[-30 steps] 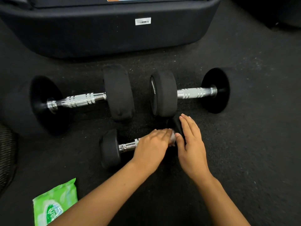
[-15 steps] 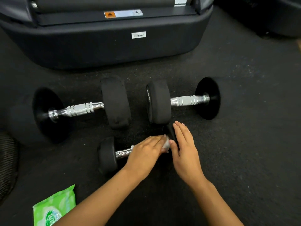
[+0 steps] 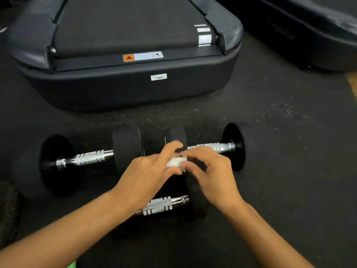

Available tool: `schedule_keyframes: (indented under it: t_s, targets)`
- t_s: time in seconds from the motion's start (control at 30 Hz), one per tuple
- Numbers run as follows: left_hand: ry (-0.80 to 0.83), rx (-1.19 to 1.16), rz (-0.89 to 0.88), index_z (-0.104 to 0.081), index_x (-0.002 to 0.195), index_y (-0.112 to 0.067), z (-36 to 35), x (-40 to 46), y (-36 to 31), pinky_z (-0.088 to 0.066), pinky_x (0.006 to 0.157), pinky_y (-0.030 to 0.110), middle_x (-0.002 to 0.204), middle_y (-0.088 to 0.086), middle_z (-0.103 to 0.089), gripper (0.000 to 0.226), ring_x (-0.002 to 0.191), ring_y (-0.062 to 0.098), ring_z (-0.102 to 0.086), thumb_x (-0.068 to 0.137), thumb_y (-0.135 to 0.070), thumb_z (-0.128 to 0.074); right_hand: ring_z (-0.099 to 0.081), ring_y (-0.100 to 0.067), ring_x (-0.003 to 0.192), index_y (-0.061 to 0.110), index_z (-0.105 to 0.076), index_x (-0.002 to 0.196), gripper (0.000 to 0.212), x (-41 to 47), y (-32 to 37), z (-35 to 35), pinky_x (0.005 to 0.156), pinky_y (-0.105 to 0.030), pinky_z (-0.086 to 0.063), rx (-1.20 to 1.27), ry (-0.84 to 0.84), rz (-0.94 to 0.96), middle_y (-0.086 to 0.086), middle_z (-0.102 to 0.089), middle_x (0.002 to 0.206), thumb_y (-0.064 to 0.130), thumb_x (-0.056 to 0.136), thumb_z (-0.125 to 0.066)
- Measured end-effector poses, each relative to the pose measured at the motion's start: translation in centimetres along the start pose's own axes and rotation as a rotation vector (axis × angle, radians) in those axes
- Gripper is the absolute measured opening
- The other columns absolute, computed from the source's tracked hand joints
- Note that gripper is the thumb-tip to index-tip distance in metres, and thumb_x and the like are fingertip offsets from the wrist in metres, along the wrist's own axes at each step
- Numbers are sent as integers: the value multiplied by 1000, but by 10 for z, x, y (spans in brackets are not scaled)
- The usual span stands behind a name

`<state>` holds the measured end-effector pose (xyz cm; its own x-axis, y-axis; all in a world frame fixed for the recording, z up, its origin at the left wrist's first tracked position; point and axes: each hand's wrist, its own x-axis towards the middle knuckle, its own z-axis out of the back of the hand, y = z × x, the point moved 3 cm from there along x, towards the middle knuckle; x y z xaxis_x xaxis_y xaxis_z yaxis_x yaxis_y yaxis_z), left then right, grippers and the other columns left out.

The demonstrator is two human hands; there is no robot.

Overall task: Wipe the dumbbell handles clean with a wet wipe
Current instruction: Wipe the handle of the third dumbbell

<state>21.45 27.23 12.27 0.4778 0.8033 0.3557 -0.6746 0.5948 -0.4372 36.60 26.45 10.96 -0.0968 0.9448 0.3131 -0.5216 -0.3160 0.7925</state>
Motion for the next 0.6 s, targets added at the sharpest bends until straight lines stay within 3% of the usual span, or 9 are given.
schedule_keyframes:
  t_s: [0.13,0.27,0.37,0.47,0.53,0.6]
  targets:
    - [16,32,45,-30,127,-28,11,45,-1,-55,72,35,113,-3,-67,59,94,19,-67,80,-49,-59,-58,-10,73,14,-67,81,12,45,-2,26,69,-20,-46,-7,128,49,2,-64,79,6,75,-73]
    - [73,239,61,-44,132,-21,-7,67,9,-37,96,27,134,-3,-52,71,119,17,-51,72,-51,-68,-60,-10,84,18,-53,77,22,70,-24,53,76,-29,-48,-57,269,39,3,-63,95,0,77,-67]
    - [132,296,119,-45,134,-16,-30,60,20,-25,109,32,143,1,-42,72,131,18,-38,73,-50,-65,-59,-9,97,22,-41,78,29,70,-49,54,82,-27,-47,-101,360,-5,6,-61,110,0,82,-59]
    - [154,260,213,-36,141,-16,-53,44,27,-16,115,35,150,-1,-30,77,140,14,-22,77,-55,-56,-57,-24,108,30,-28,90,31,62,-78,33,86,-37,-46,-235,478,-64,-2,-55,128,3,89,-44]
    - [142,195,268,-27,145,-17,-65,36,32,-7,115,30,153,-5,-22,80,142,9,-13,80,-57,-51,-52,-29,115,30,-30,116,45,54,-93,11,95,-39,-44,-338,552,-78,-7,-50,136,-2,86,-39]
    - [138,181,291,-21,146,-16,-74,32,34,-3,115,27,154,-5,-19,78,142,6,-8,84,-58,-44,-49,-28,122,17,-41,135,61,48,-101,-6,108,-37,-32,-466,492,53,-9,-53,133,-6,78,-36]
